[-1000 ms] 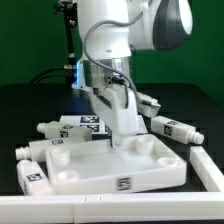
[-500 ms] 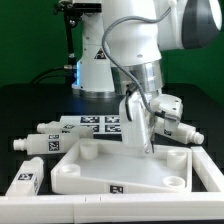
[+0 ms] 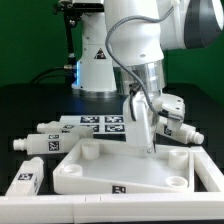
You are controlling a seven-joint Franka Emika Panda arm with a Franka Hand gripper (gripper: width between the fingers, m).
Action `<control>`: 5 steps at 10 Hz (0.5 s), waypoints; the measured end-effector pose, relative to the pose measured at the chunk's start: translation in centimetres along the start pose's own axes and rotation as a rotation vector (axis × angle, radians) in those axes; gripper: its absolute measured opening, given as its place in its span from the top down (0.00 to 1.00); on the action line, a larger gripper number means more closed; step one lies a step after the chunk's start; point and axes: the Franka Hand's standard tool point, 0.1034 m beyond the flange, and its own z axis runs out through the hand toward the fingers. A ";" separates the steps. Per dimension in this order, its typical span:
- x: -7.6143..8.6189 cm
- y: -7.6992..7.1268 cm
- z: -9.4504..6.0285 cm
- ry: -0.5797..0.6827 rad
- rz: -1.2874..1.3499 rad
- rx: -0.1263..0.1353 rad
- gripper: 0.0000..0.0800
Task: Assemble desk
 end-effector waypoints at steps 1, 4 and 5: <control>-0.2 -0.5 0.2 0.008 -0.091 -0.006 0.93; -0.2 -0.7 0.2 0.003 -0.139 -0.004 0.93; -0.2 -0.7 0.2 0.003 -0.140 -0.004 0.93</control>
Offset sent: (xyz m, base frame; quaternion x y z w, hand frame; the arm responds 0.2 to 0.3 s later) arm 0.0000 0.0000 0.0000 0.0000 0.0000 0.0000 1.0000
